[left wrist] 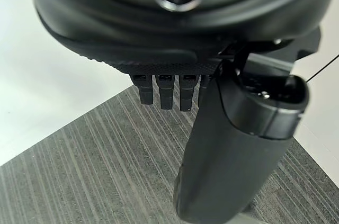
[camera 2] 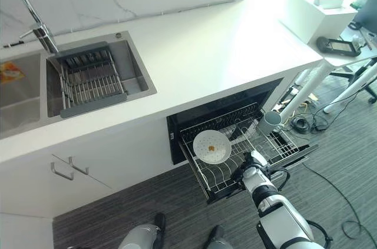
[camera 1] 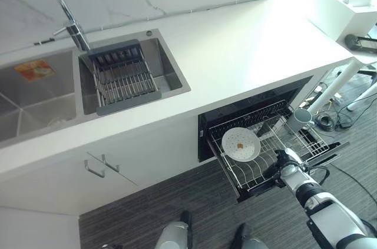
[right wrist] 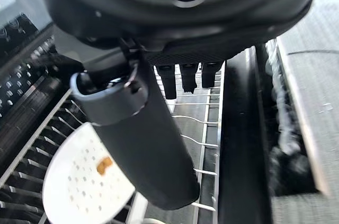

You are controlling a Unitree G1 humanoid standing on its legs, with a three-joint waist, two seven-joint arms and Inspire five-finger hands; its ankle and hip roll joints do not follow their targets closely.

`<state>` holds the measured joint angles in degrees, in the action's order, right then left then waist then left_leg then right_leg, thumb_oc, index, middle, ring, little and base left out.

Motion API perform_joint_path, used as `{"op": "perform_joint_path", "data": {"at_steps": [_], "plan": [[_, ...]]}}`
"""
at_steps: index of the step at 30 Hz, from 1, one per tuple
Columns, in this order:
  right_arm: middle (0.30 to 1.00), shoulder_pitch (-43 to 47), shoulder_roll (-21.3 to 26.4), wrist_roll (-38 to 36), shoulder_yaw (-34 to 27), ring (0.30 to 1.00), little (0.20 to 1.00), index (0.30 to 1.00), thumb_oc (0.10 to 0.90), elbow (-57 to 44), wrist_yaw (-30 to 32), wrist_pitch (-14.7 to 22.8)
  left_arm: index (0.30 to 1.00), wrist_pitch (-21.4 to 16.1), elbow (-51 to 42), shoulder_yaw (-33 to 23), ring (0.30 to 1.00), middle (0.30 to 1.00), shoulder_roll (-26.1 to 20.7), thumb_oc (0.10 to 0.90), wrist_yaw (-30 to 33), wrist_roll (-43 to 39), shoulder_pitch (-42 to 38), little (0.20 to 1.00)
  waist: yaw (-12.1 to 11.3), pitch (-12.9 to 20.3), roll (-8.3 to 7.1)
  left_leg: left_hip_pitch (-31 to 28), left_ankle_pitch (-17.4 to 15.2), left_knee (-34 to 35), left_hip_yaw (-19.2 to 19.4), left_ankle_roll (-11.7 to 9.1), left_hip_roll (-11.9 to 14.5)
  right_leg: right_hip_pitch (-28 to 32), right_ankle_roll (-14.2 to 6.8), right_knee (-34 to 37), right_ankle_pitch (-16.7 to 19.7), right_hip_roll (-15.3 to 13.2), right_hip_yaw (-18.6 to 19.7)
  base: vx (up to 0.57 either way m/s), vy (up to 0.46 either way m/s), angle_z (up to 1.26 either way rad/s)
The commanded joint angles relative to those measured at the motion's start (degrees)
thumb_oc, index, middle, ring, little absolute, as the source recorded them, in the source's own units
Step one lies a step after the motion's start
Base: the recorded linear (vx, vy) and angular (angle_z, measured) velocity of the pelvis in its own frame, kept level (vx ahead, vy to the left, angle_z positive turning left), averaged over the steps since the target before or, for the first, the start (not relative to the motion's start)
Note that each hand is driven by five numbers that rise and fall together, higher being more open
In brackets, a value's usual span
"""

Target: Place the dishes in the dishwasher.

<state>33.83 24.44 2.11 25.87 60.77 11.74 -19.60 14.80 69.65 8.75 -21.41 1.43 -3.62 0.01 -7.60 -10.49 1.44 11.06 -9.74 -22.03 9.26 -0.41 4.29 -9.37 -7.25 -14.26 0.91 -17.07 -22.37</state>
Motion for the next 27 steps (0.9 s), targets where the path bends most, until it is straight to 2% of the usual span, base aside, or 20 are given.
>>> {"op": "perform_joint_path", "data": {"at_steps": [1,6,8,9,11,12,19,24,27], "plan": [[0.9,3.5,5.1,2.1,-0.6,0.9,0.9,0.9,0.8,-1.7,3.8,1.3,0.9,1.1,2.4,0.7,0.9,0.9,-2.7,0.8,-1.2,1.9,-0.3,0.9,0.3,-1.2,0.66,-8.6,-7.8,4.8,0.6,-3.4,2.5,-4.0,-4.7,-2.9,-3.1,-1.7,2.3,0.02,0.029,-0.21],[0.9,2.6,7.5,3.4,-1.7,0.9,0.9,0.9,0.8,-8.2,6.1,0.5,0.9,1.3,2.1,-0.6,0.9,0.9,-3.5,0.8,-2.2,2.5,0.5,0.9,1.8,-0.8,0.03,-9.5,-8.0,4.8,0.8,-3.6,2.5,-4.4,-5.1,-2.9,-2.3,-1.8,3.8,0.01,0.005,-0.07],[0.9,2.1,9.1,4.5,-1.8,0.9,0.9,0.9,0.8,-13.4,6.3,-1.2,0.9,2.0,1.6,-1.4,0.9,0.9,-4.2,0.8,-3.0,2.6,0.6,0.9,2.8,-0.6,-0.4,-9.9,-8.1,4.8,0.8,-3.5,2.4,-4.4,-5.1,-2.9,-2.3,-1.7,4.3,-0.04,-0.003,-0.07],[0.9,2.0,9.3,4.6,-1.9,0.9,0.9,0.9,0.8,-13.8,6.3,-1.3,0.9,2.0,1.5,-1.4,0.9,0.9,-4.2,0.8,-3.0,2.6,0.6,0.9,2.9,-0.8,-0.81,-9.3,-6.9,4.8,1.3,-3.3,2.2,-4.9,-4.2,-2.9,-1.4,-2.1,3.8,-0.08,-0.016,-0.07],[0.9,1.0,11.1,6.0,-2.5,0.9,0.9,0.9,0.8,-18.0,6.2,-2.8,0.9,2.5,0.8,-2.1,0.9,0.9,-4.4,0.8,-3.2,2.8,0.9,0.9,3.8,-0.6,-1.14,-9.5,-7.0,4.8,1.4,-3.3,2.2,-4.9,-4.2,-2.9,-1.8,-1.9,4.2,-0.04,-0.008,-0.06],[0.9,-0.3,12.8,6.8,-3.8,0.9,0.9,0.9,0.8,-21.3,6.8,-2.9,0.9,2.6,0.4,-2.8,0.9,0.9,-4.5,0.8,-3.5,2.9,1.4,0.9,4.5,-0.3,-1.31,-9.9,-7.1,4.8,1.5,-3.4,2.4,-4.6,-4.1,-2.9,-2.1,-1.6,4.5,0.0,0.008,-0.05],[0.9,-8.0,16.2,8.0,-12.0,0.9,0.9,0.9,0.8,-32.7,8.2,-2.5,0.9,1.7,-0.2,-6.1,0.9,0.9,-3.5,0.8,-2.8,3.6,4.3,0.9,6.6,0.3,-1.5,-10.5,-7.3,4.8,2.1,-3.6,3.0,-4.1,-4.1,-2.9,-3.4,-0.5,5.7,0.0,0.002,-0.08],[0.9,-15.7,16.7,11.0,-18.2,0.9,0.9,0.9,0.8,-38.9,8.2,-3.0,0.9,0.7,-0.3,-8.6,0.9,0.9,-2.0,0.8,-1.9,4.1,6.7,0.9,8.0,0.5,-1.58,-10.8,-7.5,4.8,2.9,-3.6,3.2,-4.2,-3.9,-2.9,-3.7,0.0,6.0,0.0,0.003,-0.12],[0.9,-19.7,16.2,10.7,-20.5,0.9,0.9,0.9,0.8,-38.7,7.3,-3.6,0.9,0.4,-0.4,-9.2,0.9,0.9,-1.4,0.8,-1.2,3.9,7.6,0.9,8.6,0.5,-1.61,-10.7,-7.5,4.8,3.3,-3.7,3.2,-4.1,-3.8,-2.9,-3.9,0.2,6.2,0.0,0.002,-0.13]]}}
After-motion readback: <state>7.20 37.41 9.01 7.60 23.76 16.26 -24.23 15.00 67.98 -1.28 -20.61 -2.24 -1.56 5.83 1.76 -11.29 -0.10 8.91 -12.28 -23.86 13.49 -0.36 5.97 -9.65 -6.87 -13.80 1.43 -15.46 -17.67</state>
